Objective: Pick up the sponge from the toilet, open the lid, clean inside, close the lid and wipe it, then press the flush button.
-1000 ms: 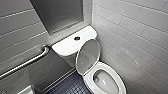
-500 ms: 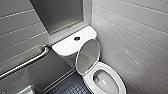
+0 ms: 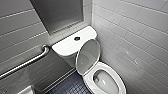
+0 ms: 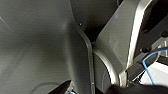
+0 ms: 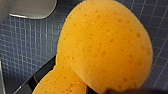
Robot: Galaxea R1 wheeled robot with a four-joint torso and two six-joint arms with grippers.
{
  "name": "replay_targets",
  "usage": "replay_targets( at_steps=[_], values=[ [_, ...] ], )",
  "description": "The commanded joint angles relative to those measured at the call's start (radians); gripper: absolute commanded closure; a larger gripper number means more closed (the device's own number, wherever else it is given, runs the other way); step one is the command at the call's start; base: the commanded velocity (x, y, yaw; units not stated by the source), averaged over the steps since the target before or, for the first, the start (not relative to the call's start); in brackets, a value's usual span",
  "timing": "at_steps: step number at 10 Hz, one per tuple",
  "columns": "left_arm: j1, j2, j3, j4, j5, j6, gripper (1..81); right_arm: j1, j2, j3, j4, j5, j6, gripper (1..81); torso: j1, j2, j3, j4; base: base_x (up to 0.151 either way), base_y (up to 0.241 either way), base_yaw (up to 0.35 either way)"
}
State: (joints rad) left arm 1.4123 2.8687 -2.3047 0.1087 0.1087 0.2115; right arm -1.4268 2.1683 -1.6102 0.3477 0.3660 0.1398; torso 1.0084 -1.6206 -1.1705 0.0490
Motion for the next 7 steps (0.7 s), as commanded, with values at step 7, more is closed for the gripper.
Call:
replay_targets(
  at_steps=[7],
  values=[
    [-0.023, -0.083, 0.145, 0.002, 0.095, 0.006, 1.0, -0.185, 0.245, -0.221, -0.211, -0.085, -0.008, 81.1, -0.071, 0.109, 0.0, 0.0, 0.0, 0.0, 0.0]
  ],
)
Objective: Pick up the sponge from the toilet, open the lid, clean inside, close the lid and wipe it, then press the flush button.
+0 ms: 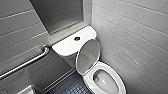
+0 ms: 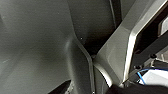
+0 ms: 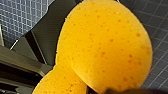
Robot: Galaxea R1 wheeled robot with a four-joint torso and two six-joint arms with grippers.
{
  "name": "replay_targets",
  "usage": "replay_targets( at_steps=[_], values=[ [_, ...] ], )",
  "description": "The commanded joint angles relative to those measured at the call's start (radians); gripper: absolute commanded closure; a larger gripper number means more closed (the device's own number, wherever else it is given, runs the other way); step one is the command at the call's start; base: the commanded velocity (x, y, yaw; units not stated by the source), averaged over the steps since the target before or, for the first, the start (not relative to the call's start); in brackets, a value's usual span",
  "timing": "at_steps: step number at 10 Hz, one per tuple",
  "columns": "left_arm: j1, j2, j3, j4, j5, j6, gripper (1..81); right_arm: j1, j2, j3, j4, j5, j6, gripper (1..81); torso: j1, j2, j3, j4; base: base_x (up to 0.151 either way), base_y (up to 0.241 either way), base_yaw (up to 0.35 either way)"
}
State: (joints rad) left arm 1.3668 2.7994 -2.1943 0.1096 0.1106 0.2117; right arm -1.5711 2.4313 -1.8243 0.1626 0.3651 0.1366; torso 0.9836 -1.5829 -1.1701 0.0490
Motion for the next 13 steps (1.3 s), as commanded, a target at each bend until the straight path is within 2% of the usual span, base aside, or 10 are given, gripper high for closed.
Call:
replay_targets(
  at_steps=[1, 8, 9, 10, 11, 12, 13],
  values=[
    [0.019, -0.013, 0.037, 0.001, 0.103, 0.006, 1.0, -0.042, 0.004, -0.03, -0.026, -0.086, -0.005, 81.1, -0.063, 0.098, 0.042, 0.0, 0.0, 0.0, 0.0],
    [0.021, -0.017, 0.037, -0.007, 0.109, 0.006, 1.0, -0.045, 0.111, -0.147, -0.041, -0.097, -0.006, 81.1, -0.211, 0.328, 0.278, 0.0, 0.0, 0.0, 0.0],
    [0.021, -0.017, 0.036, -0.008, 0.109, 0.006, 1.0, -0.044, 0.117, -0.153, -0.041, -0.107, -0.006, 81.1, -0.416, 0.646, 0.593, 0.0, 0.0, 0.0, 0.0],
    [0.021, -0.015, 0.039, -0.007, 0.109, 0.006, 1.0, -0.045, 0.116, -0.154, -0.041, -0.109, -0.006, 81.1, -0.252, 0.39, 0.342, 0.0, 0.0, 0.0, 0.0],
    [0.019, -0.012, 0.039, -0.005, 0.109, 0.006, 1.0, -0.047, 0.116, -0.161, -0.041, -0.109, -0.006, 81.1, -0.277, 0.429, 0.377, 0.0, 0.0, 0.0, 0.0],
    [0.019, -0.009, 0.039, -0.005, 0.109, 0.006, 1.0, -0.05, 0.119, -0.171, -0.041, -0.109, -0.006, 81.1, -0.236, 0.363, 0.317, 0.0, 0.0, 0.0, 0.0],
    [0.019, -0.009, 0.037, -0.005, 0.109, 0.006, 1.0, -0.05, 0.13, -0.188, -0.041, -0.11, -0.006, 81.1, -0.256, 0.392, 0.337, 0.0, 0.0, 0.0, 0.0]
  ],
)
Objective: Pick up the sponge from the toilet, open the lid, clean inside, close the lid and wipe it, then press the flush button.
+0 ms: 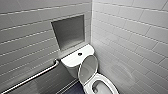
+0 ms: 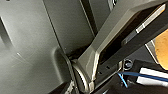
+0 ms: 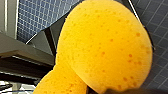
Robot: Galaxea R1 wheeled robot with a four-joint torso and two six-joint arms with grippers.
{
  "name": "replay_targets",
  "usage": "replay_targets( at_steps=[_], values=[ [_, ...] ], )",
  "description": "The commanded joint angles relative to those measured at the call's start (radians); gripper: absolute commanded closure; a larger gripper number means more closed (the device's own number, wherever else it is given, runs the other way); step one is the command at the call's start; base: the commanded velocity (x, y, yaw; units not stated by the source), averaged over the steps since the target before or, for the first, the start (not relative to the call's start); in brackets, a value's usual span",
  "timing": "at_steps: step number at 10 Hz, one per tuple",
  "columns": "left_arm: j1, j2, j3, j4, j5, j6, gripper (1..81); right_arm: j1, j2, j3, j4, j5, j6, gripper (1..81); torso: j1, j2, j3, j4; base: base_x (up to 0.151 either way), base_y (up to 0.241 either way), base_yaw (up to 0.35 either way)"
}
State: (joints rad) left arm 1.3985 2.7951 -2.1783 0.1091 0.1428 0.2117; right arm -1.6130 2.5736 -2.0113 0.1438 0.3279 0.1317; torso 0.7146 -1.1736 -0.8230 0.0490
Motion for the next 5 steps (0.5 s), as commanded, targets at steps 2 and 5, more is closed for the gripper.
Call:
replay_targets(
  at_steps=[2, 5],
  values=[
    [-0.037, -0.017, 0.02, -0.015, 0.072, -0.006, 1.0, -0.008, 0.016, -0.029, -0.023, -0.102, -0.004, 81.1, -0.005, 0.009, 0.007, 0.0, 0.0, 0.0, 0.0],
    [-0.107, -0.054, 0.075, -0.075, 0.084, -0.008, 1.0, -0.008, 0.076, -0.142, -0.007, -0.222, 0.008, 81.1, -0.006, 0.009, 0.008, 0.0, 0.0, 0.0, 0.0]
  ],
)
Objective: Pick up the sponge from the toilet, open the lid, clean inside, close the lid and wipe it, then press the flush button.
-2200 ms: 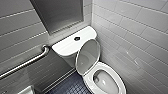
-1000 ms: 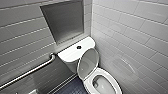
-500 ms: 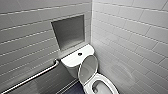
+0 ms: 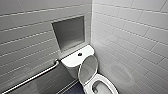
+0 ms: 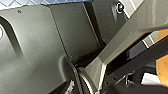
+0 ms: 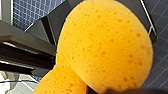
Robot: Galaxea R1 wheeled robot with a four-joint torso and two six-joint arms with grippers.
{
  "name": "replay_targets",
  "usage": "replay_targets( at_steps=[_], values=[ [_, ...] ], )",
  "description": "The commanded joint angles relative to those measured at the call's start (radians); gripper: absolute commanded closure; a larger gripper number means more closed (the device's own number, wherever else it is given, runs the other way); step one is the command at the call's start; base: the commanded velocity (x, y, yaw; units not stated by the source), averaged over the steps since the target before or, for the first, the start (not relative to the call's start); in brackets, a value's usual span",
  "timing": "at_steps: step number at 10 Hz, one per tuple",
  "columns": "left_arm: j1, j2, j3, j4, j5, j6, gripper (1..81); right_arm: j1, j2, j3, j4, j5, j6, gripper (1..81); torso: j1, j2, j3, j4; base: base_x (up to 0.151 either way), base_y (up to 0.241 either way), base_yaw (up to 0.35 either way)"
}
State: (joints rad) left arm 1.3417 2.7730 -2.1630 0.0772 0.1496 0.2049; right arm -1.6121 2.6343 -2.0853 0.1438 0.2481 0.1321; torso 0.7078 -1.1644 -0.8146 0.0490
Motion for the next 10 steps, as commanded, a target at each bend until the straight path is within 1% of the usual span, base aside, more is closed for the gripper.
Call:
replay_targets(
  at_steps=[1, 2, 3, 4, 5, 6, 8, 9, 10],
  values=[
    [-0.086, -0.047, 0.086, -0.053, 0.077, -0.002, 1.0, -0.012, 0.049, -0.131, -0.006, -0.151, 0.009, 81.1, 0.0, 0.0, 0.0, 0.0, 0.0, 0.0, 0.0],
    [-0.132, -0.073, 0.132, -0.091, 0.082, -0.002, 1.0, -0.013, 0.1, -0.215, -0.01, -0.153, 0.0, 81.1, 0.0, 0.0, 0.0, 0.0, 0.0, 0.0, 0.0],
    [-0.189, -0.105, 0.182, -0.131, 0.102, -0.002, 1.0, -0.004, 0.129, -0.272, -0.018, -0.185, -0.005, 81.1, 0.0, 0.0, 0.0, 0.0, 0.0, 0.0, 0.0],
    [-0.25, -0.14, 0.234, -0.188, 0.129, -0.002, 1.0, 0.002, 0.129, -0.274, -0.02, -0.213, -0.005, 81.1, 0.0, 0.0, 0.0, 0.0, 0.0, 0.0, 0.0],
    [-0.314, -0.166, 0.268, -0.243, 0.143, -0.001, 1.0, 0.01, 0.123, -0.271, -0.018, -0.219, -0.008, 81.1, 0.0, 0.0, 0.0, 0.0, 0.0, 0.0, 0.0],
    [-0.37, -0.189, 0.297, -0.29, 0.157, -0.002, 1.0, 0.014, 0.117, -0.265, -0.01, -0.221, -0.023, 81.1, 0.0, 0.0, 0.0, 0.0, 0.0, 0.0, 0.0],
    [-0.463, -0.209, 0.308, -0.399, 0.159, -0.002, 1.0, 0.014, 0.111, -0.249, 0.02, -0.219, -0.082, 81.1, 0.0, 0.0, 0.0, 0.0, 0.0, 0.0, 0.0],
    [-0.509, -0.213, 0.308, -0.433, 0.159, -0.001, 1.0, 0.005, 0.111, -0.243, 0.033, -0.207, -0.08, 81.1, 0.0, 0.0, 0.0, 0.0, 0.0, 0.0, 0.0],
    [-0.554, -0.216, 0.304, -0.487, 0.157, -0.001, 1.0, 0.007, 0.114, -0.246, 0.031, -0.208, -0.075, 81.1, 0.0, 0.001, 0.0, 0.0, 0.0, 0.0, 0.0]
  ],
)
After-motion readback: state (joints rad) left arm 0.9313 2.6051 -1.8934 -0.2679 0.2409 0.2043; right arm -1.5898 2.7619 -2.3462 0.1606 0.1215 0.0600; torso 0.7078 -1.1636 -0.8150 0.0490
